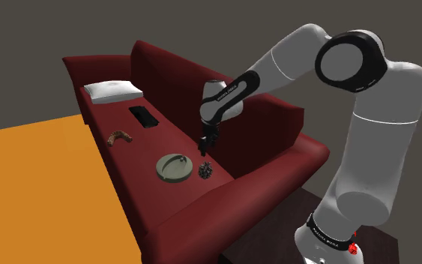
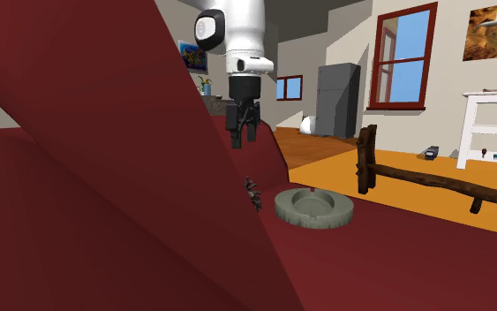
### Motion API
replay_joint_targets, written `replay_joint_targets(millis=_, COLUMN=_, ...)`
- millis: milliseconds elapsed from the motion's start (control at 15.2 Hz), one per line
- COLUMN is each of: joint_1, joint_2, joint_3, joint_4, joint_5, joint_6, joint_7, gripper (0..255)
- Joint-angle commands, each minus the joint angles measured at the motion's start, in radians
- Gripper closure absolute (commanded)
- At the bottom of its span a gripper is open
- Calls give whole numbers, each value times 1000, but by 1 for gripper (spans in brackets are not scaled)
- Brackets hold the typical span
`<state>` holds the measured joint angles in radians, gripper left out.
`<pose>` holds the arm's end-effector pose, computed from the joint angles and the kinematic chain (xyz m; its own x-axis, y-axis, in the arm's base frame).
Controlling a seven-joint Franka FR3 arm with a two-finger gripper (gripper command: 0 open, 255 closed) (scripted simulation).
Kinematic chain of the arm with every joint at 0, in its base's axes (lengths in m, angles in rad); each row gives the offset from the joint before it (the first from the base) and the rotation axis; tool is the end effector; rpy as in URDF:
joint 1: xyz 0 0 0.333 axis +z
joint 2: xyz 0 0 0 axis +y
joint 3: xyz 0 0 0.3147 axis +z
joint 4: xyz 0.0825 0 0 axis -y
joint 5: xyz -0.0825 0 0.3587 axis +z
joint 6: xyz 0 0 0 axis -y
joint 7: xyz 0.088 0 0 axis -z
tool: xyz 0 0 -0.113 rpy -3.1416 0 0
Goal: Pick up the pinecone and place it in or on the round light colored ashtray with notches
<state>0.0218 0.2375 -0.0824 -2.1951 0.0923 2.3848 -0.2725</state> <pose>0.5321 -0.0307 0.2843 0.9887 0.1455 -0.0350 0.1435 -0.9883 -0.0521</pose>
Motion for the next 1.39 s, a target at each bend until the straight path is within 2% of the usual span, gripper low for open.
replay_joint_targets(millis=0, joint_1=-1, joint_2=82, joint_3=3, joint_4=45, joint_5=3, joint_6=28, joint_7=-7, gripper=0)
replay_joint_targets(millis=264, joint_1=-7, joint_2=215, joint_3=7, joint_4=139, joint_5=3, joint_6=52, joint_7=-22, gripper=0)
replay_joint_targets(millis=726, joint_1=-11, joint_2=294, joint_3=16, joint_4=139, joint_5=15, joint_6=131, joint_7=-30, gripper=0)
replay_joint_targets(millis=1254, joint_1=-11, joint_2=294, joint_3=16, joint_4=138, joint_5=15, joint_6=131, joint_7=-30, gripper=0)
replay_joint_targets(millis=1320, joint_1=-11, joint_2=294, joint_3=16, joint_4=138, joint_5=15, joint_6=131, joint_7=-30, gripper=255)
